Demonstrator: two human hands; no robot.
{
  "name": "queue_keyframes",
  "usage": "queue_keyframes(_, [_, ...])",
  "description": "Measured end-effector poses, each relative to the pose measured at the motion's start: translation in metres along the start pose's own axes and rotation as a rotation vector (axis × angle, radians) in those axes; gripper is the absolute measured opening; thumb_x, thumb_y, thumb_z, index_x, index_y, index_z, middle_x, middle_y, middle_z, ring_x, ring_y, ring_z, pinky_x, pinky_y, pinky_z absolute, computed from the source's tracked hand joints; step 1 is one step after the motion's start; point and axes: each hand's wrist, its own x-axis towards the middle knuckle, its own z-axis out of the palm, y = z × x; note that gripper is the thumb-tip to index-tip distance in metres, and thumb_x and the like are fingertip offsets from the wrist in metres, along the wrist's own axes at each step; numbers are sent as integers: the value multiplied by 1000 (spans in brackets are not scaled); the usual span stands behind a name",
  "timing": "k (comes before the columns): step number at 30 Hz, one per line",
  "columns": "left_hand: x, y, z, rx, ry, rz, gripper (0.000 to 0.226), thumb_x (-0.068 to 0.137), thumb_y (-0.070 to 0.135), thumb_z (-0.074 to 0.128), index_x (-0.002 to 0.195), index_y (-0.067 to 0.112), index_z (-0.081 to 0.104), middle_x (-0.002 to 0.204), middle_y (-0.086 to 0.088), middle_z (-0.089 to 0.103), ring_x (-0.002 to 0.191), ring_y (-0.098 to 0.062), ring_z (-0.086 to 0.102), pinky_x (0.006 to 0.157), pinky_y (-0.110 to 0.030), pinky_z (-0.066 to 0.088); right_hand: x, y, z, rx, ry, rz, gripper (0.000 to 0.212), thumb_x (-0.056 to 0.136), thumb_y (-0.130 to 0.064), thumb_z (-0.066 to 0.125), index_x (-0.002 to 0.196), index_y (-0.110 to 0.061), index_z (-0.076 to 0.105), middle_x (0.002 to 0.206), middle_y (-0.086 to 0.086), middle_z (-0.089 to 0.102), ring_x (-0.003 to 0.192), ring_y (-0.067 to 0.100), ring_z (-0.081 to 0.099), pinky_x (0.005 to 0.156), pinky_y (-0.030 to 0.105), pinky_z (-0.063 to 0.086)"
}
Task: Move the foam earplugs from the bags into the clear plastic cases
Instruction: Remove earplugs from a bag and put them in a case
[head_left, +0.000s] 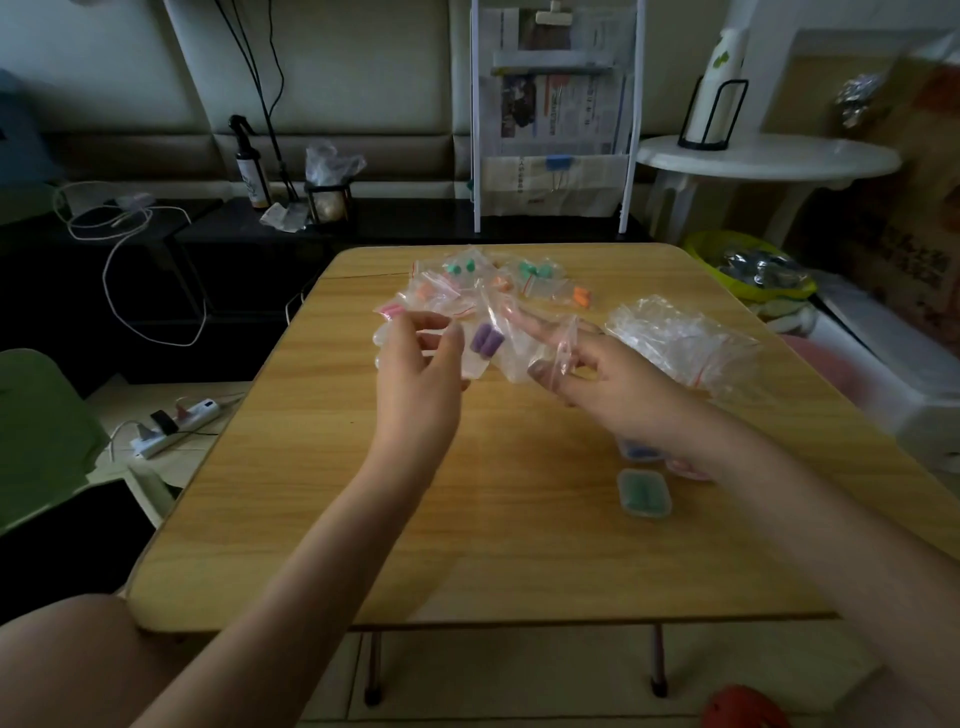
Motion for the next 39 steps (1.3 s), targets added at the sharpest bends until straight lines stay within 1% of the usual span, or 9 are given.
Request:
queue_keyframes(4, [5,-3,-6,-221,-139,-155,18,91,9,59,107,3,59,102,-7,64,90,-15,64,80,-26,57,1,-3,5,83,37,16,34,95,-31,51,120,-53,43,143,-14,40,97,0,52,90,25,47])
queue_keyframes(8, [8,-10,-5,-145,-127,-204,34,87,18,66,119,10,56,113,-6,61,102,-17,62,87,-30,54,-2,-7,6,158,-13,-9,37,93,-35,50,116,-64,46,119,-36,49,102,44,57,85,60,48])
queue_keyframes(11, [8,-10,-7,-261,-200,-274,22,91,12,60,109,1,59,102,-8,65,90,-15,64,79,-26,56,-1,-4,6,199,-3,-3,35,81,-48,58,114,-60,52,127,-9,61,99,24,63,82,35,51])
queue_keyframes(13, [8,-10,-6,-284,-199,-254,17,89,9,61,102,-1,59,90,-7,64,80,-12,64,74,-22,57,3,4,6,171,3,11,41,90,-31,56,120,-59,50,121,11,62,103,49,54,78,48,48])
queue_keyframes(16, [8,-9,-4,-329,-174,-254,18,86,7,64,100,1,55,87,-7,64,77,-12,64,73,-22,57,3,5,7,153,28,37,42,99,-18,44,123,-51,51,108,-18,61,96,38,61,75,44,48])
queue_keyframes(19, [8,-9,-4,-339,-136,-257,27,85,2,64,108,2,51,90,-11,65,76,-13,66,76,-24,57,2,2,8,199,68,94,26,101,-31,37,118,-40,55,108,-13,62,89,9,65,83,39,52])
queue_keyframes(23, [7,-8,-4,-359,-154,-204,33,82,-1,67,109,4,50,91,-11,66,77,-13,68,75,-24,57,2,3,7,205,91,94,24,99,-18,46,117,-27,61,105,-7,67,87,14,67,74,30,54])
queue_keyframes(33, [5,-4,1,-630,-271,-272,18,87,-7,56,97,6,47,83,-10,61,65,-12,66,73,-22,56,2,6,10,207,122,-2,36,90,-12,60,115,-38,60,97,-4,71,77,10,66,66,21,53])
queue_keyframes(39, [4,-8,1,-402,-266,-272,21,88,4,61,108,3,53,80,-9,68,74,-17,67,72,-27,58,1,5,11,166,214,-21,32,80,-25,69,106,-42,63,98,-4,72,85,20,64,70,31,54])
